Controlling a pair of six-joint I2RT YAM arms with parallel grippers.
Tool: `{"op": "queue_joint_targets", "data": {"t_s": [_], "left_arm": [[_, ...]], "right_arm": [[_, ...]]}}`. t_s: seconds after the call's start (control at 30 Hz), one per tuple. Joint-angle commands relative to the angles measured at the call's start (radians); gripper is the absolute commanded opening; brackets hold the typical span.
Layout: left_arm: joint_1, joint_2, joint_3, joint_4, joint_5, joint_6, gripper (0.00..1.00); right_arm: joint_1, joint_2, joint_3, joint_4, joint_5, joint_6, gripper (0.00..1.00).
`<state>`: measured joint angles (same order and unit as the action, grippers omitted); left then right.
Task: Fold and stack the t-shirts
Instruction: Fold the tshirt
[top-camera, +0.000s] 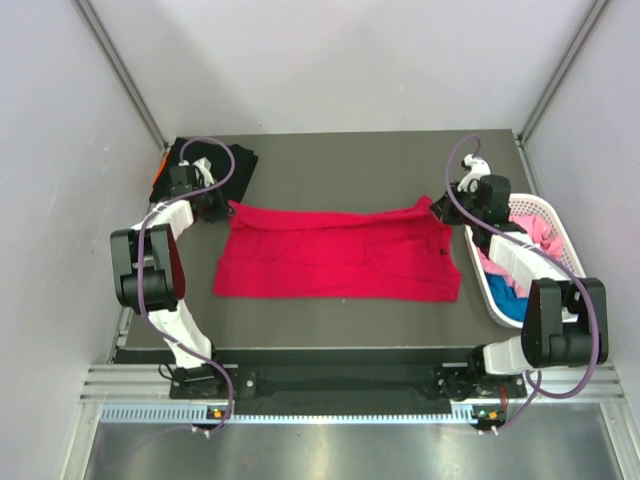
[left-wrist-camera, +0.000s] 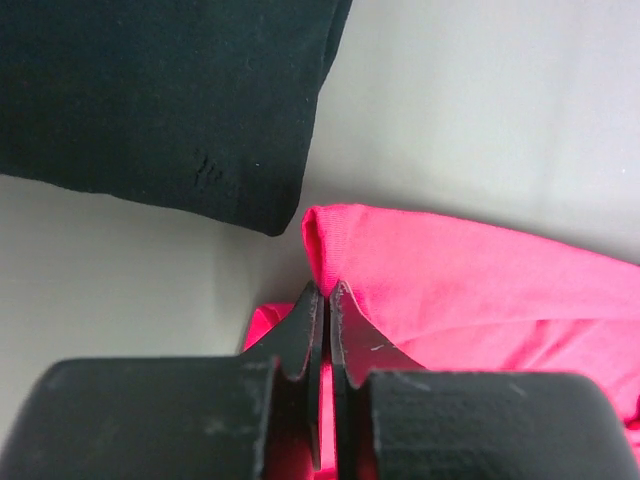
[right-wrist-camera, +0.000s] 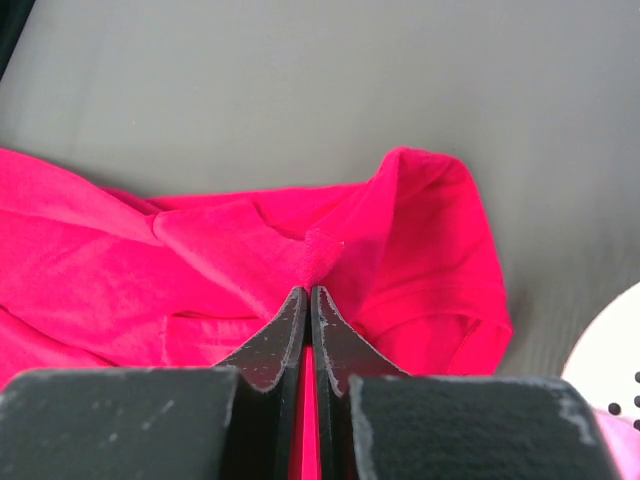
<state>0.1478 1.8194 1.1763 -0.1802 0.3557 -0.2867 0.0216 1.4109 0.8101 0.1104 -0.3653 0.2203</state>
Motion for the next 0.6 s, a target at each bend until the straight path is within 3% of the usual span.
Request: {"op": "queue_joint_targets", "data": {"t_s": [0.0,0.27,0.57], "left_arm": [[0.004,-0.058,-0.006,0.013,0.02,0.017,0.0],[0.006,-0.101,-0.024,0.002,-0.075,0.026,0.0],[0.004,-0.109,-0.073,0.022,-0.077,0.008,0.0]], "right_arm": [[-0.014,-0.049,-0.005,0.029,-0.014,-0.002,0.0],[-0.014,-0.145,-0.055,-0.028,0.034,-0.001,0.0],[-0.012,-0.268,-0.206,-0.063,0.057,0.073,0.0]]}}
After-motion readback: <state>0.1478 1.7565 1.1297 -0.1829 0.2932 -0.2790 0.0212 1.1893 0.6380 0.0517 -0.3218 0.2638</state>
